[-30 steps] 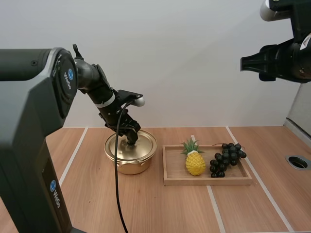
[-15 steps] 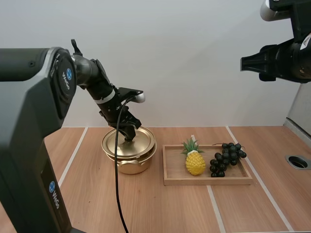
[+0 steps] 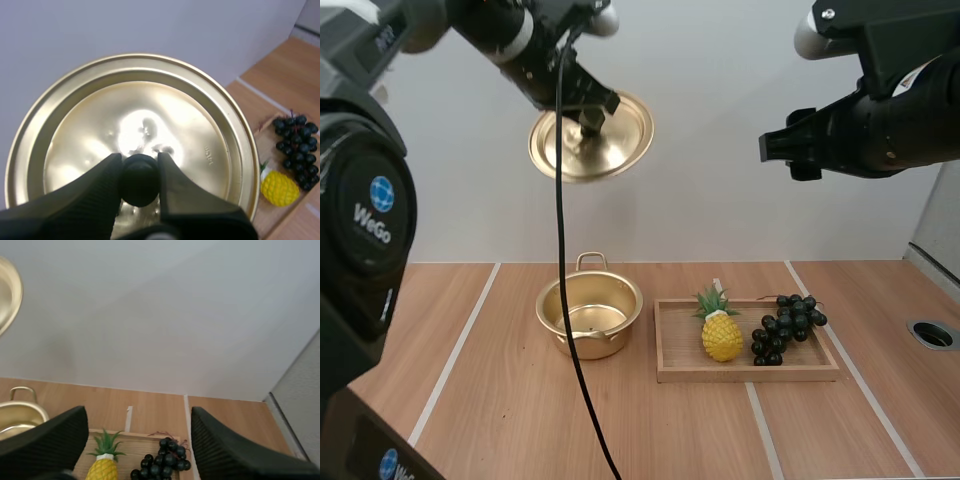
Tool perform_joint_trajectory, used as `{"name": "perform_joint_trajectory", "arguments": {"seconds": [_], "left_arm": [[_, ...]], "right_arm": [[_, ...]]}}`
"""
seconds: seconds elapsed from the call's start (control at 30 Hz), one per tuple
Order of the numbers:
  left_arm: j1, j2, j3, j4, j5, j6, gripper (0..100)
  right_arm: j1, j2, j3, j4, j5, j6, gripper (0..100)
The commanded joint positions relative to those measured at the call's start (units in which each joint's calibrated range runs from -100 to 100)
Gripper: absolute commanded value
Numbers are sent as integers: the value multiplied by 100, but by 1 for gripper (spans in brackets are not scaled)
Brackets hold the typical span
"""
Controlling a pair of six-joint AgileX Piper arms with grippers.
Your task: Open the pot, put the pineapple inside, and close it
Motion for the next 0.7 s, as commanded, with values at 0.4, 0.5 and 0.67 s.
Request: {"name": "perform_joint_trajectory", "arguments": {"seconds": [0.4,0.5,0.67], "left_arm": [[2,-1844,-1912,719,-2258,-1052,0],[2,-2065,-1970,771,-2593,-1052,0],[2,-2349,-1970,1307,-3341,-1573,0]], "right_arm": [[-17,1746,-4,945,196,-504,100],[-17,2263,-4,1021,196,-513,100],[-17,3066,-4,1043,216,-634,100]]}}
